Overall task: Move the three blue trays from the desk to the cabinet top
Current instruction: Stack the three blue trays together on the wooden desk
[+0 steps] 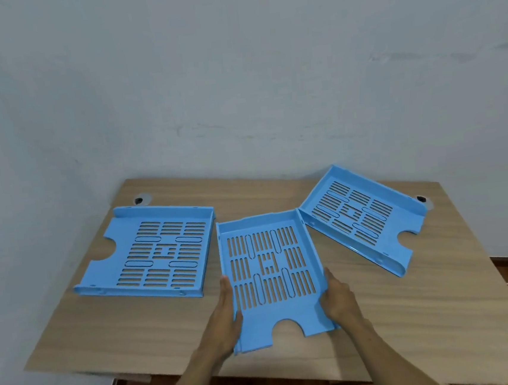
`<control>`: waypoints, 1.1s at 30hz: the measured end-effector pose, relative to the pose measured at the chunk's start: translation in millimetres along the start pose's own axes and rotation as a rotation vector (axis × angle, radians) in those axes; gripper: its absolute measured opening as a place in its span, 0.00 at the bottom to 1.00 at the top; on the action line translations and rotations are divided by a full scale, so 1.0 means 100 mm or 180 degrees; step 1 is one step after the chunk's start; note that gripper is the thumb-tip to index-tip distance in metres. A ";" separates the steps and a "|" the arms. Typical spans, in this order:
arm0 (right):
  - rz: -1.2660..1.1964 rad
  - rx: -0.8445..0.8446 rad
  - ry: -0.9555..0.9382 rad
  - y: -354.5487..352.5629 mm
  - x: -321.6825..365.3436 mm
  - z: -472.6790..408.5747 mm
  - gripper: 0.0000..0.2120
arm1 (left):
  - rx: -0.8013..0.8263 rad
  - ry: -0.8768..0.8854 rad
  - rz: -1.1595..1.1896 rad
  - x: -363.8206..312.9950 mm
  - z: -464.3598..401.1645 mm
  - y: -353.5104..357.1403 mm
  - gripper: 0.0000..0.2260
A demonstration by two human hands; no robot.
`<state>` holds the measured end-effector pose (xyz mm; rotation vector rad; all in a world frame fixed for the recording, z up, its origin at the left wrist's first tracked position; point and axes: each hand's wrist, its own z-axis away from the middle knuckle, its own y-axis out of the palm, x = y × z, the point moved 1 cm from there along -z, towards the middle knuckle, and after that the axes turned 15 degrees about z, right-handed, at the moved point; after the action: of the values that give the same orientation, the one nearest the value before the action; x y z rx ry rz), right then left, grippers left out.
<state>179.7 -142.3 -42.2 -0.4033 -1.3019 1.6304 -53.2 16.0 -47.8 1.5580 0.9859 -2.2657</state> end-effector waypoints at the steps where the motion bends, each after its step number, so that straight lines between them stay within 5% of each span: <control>1: -0.0035 -0.0018 0.0027 0.02 0.02 0.03 0.29 | -0.0015 -0.0109 0.0165 0.01 0.06 0.02 0.37; 13: -0.0189 -0.0063 0.0201 0.18 0.10 0.21 0.28 | 0.0112 -0.0154 0.0184 0.27 -0.29 -0.24 0.37; 28: -0.0843 -0.0558 -0.0204 -0.24 0.55 0.38 0.17 | 0.0014 0.0107 -0.0199 -0.06 -0.18 -0.76 0.11; 33: -0.0679 -0.0453 -0.0441 -0.41 0.95 0.49 0.24 | -0.0293 0.0033 -0.0542 -0.22 0.03 -1.21 0.20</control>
<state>118.2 -92.8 40.0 -0.2305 -1.5167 1.4119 -109.5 101.0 20.9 1.5015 1.2508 -2.2870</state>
